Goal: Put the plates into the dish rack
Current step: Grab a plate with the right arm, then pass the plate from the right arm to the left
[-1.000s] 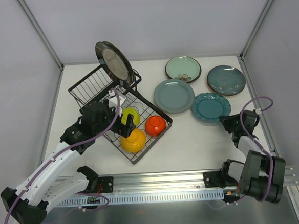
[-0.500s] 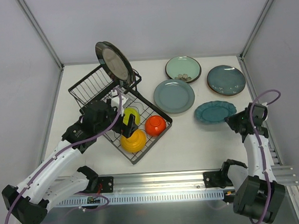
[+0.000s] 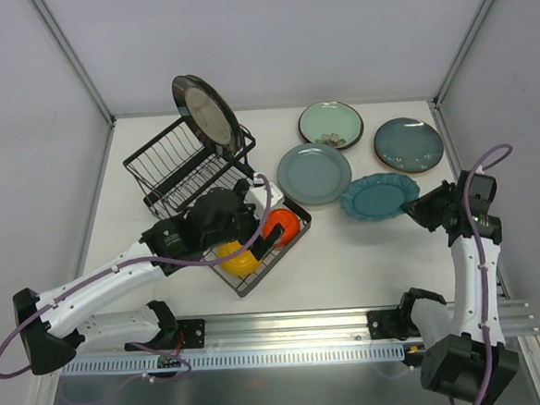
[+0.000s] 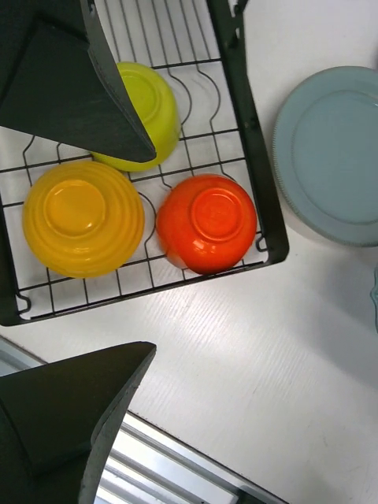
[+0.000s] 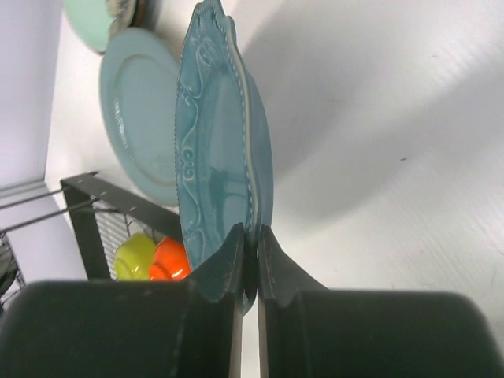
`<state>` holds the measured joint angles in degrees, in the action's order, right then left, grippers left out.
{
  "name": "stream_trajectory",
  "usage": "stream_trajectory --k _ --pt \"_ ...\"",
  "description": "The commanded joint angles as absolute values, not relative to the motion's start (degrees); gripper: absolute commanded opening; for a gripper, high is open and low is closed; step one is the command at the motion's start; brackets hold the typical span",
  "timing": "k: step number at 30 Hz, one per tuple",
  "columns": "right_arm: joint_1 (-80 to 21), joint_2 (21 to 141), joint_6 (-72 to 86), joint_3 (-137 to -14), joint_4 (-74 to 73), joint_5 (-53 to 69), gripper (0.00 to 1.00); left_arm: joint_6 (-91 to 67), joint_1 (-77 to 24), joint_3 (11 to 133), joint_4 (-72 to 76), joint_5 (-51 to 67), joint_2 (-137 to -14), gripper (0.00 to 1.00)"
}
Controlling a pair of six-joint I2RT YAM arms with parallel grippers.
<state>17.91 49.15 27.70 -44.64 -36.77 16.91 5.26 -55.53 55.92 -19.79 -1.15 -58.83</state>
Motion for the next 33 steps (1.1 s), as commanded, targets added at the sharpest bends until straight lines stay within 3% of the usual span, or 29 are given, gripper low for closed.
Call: stream_trajectory --k 1,26,33 --pt "16.6 47.7 26.9 -51.1 -35.2 26.1 0.0 9.7 -58.6 60.2 -16.4 -7.3 -61.7 0.99" --pt "3.5 49.0 27.5 -54.8 -34.9 34.2 0.01 32.2 -72.3 69.2 -5.3 -6.9 -81.7 0.99" --pt "2.4 49.0 27.7 -54.7 -34.8 34.6 0.0 36.0 -74.2 71.3 -5.1 -9.4 -86.3 0.93"
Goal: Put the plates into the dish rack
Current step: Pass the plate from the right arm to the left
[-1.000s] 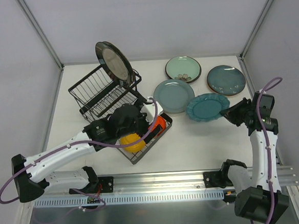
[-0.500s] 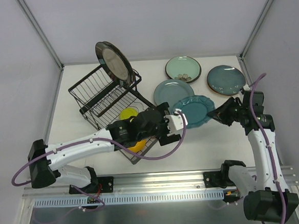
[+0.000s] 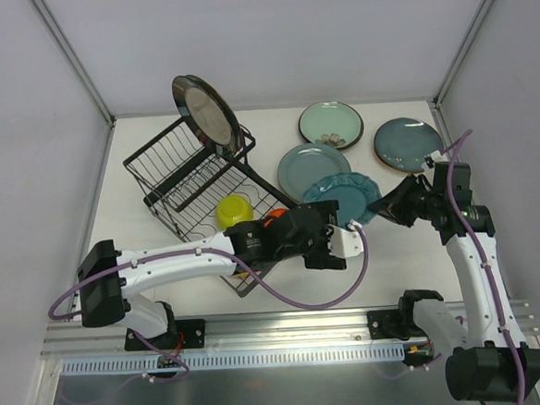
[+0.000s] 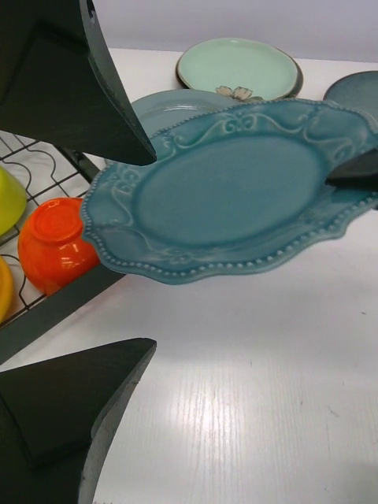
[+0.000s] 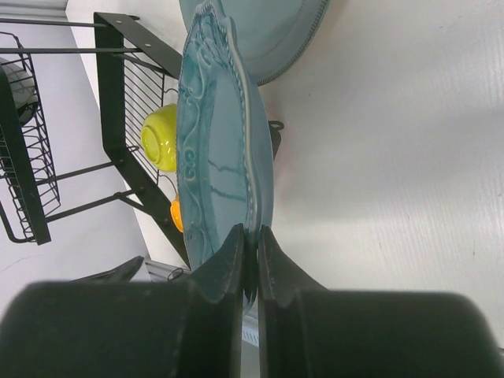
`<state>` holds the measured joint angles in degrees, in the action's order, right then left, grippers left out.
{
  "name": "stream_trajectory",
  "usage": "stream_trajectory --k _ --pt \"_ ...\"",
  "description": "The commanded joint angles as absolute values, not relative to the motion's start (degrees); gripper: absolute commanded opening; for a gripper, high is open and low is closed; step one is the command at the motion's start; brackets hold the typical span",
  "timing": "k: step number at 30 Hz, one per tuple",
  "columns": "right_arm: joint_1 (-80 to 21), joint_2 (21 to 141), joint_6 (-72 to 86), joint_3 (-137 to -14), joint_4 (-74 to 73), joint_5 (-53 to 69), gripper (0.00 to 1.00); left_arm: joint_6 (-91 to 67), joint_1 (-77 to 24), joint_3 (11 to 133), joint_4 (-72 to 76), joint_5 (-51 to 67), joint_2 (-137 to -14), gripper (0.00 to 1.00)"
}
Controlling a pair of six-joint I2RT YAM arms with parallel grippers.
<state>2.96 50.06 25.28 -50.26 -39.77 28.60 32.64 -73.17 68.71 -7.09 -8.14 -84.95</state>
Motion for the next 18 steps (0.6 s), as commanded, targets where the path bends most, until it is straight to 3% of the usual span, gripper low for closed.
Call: stream_trajectory --k 1,9,18 --pt "2.2 49.0 27.7 -54.8 -34.8 34.8 0.01 36.3 -74.4 71.7 -5.1 -9.7 -87.2 0.92" --pt "1.3 49.0 28.2 -54.7 -34.6 35.1 0.01 37.9 -75.5 73.7 -5.1 -12.1 -90.8 0.74" --pt "1.0 48.9 28.5 -54.7 -34.6 35.2 0.01 38.6 -75.9 74.4 -5.0 -15.6 -94.2 0.62"
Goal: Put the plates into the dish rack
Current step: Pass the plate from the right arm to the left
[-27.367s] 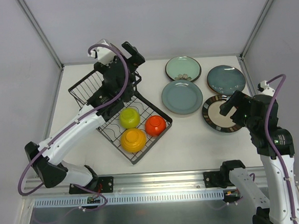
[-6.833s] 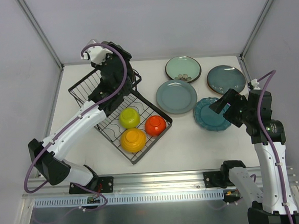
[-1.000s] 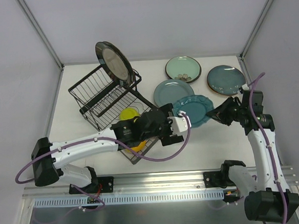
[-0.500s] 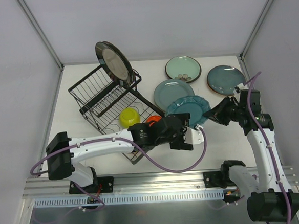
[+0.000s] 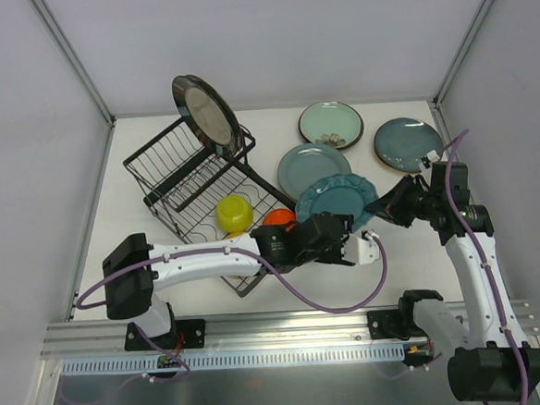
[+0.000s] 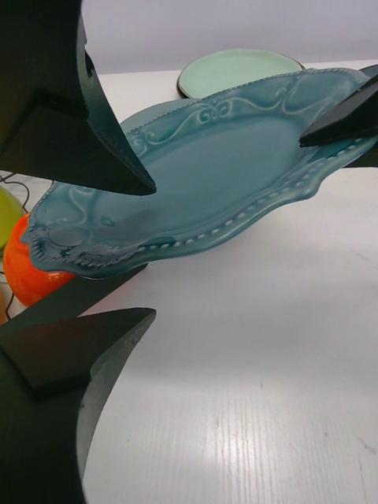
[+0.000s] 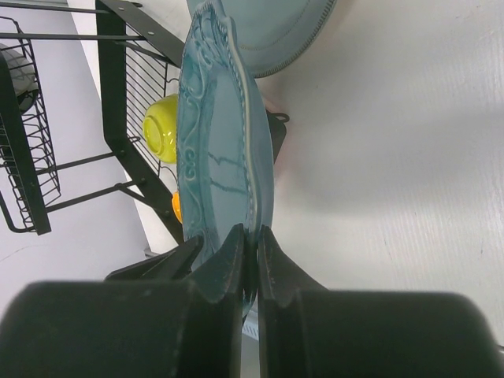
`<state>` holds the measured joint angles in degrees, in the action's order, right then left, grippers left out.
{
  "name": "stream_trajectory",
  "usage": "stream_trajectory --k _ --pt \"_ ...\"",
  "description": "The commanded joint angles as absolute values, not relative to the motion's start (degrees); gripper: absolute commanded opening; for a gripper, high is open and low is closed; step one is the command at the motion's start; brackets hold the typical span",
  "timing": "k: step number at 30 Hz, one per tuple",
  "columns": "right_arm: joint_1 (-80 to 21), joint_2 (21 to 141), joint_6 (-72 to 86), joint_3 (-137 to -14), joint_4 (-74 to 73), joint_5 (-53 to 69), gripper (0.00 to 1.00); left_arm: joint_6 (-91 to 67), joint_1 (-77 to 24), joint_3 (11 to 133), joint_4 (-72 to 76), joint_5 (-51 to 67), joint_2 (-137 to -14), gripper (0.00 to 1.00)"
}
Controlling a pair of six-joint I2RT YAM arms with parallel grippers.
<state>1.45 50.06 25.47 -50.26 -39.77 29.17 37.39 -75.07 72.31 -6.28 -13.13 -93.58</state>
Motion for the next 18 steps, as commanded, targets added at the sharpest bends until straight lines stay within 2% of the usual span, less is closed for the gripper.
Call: stream_trajectory --k 1,6,7,10,11,13,15,18 --pt "1.0 48.9 28.4 -54.7 -34.5 35.2 0.01 38.7 -76.1 74.4 -5.0 -15.7 -94.5 0.58" --pt "0.9 48.8 28.6 -54.6 -34.6 35.1 0.01 38.5 -76.3 74.4 -4.9 -17.0 -95.0 0.44" --pt "0.8 48.8 28.6 -54.7 -34.5 35.0 0.01 38.2 -76.3 74.4 -4.9 -17.0 -94.9 0.37" --pt "0.8 48.9 28.7 -54.5 -34.5 35.0 0.01 38.1 -76.4 74.3 -4.9 -17.1 -94.7 0.26" --pt "0.8 48.8 28.6 -54.6 -34.4 34.9 0.01 37.9 -76.4 74.3 -4.9 -17.2 -94.7 0.19" --pt "0.7 48.9 28.6 -54.5 -34.5 34.7 0.01 37.6 -76.5 74.0 -4.9 -17.4 -94.3 0.13" --pt "0.7 49.0 28.6 -54.5 -34.5 34.5 0.01 37.3 -76.5 73.8 -4.9 -17.5 -93.9 0.03" --pt "0.7 49.4 28.4 -54.4 -34.4 34.5 0.07 36.4 -76.5 73.6 -4.9 -17.8 -93.1 0.0"
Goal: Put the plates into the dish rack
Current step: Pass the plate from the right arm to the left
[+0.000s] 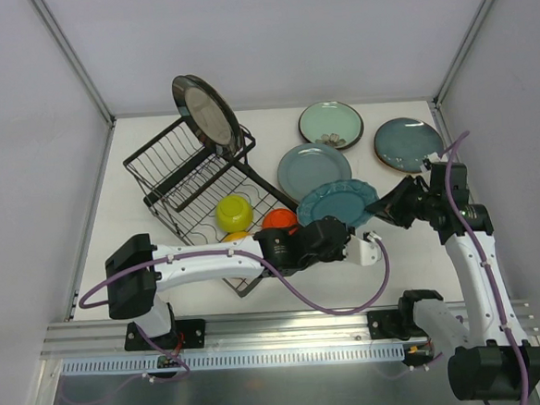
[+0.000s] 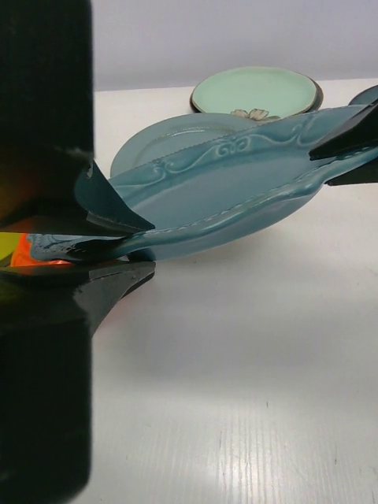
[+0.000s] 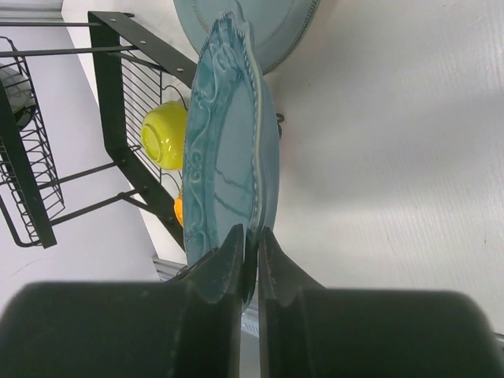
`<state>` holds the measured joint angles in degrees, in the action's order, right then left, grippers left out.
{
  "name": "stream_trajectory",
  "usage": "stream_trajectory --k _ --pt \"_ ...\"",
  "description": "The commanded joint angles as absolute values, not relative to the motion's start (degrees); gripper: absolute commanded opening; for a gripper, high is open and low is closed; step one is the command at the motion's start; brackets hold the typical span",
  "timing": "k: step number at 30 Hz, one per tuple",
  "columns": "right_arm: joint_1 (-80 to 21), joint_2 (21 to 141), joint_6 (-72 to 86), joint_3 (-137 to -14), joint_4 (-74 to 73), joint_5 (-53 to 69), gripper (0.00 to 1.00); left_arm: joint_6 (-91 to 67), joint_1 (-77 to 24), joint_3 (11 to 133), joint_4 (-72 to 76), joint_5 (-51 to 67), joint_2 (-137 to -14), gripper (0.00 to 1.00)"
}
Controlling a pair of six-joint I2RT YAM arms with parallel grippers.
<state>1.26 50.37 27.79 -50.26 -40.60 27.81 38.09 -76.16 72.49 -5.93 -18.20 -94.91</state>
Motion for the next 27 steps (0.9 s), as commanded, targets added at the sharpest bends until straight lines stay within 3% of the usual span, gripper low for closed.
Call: stream_trajectory --k 1,7,10,19,27 --pt "0.8 49.5 28.2 -54.5 -34.2 34.5 0.11 35.8 -76.5 73.5 -4.9 -18.0 -92.7 0.0" --pt "0.8 50.2 25.5 -56.6 -35.2 34.0 0.52 32.3 -76.5 73.3 -5.0 -19.5 -91.1 0.0" --pt "0.8 50.6 23.7 -58.4 -36.6 33.4 0.66 30.1 -76.5 73.5 -5.2 -21.2 -90.1 0.0" --pt "0.8 49.8 19.3 -63.3 -40.1 29.0 0.87 20.7 -75.5 76.4 -7.6 -23.0 -85.6 0.0" --pt "0.8 46.8 15.5 -64.9 -42.3 22.4 0.95 11.4 -71.5 83.6 -16.2 -20.0 -84.8 0.0"
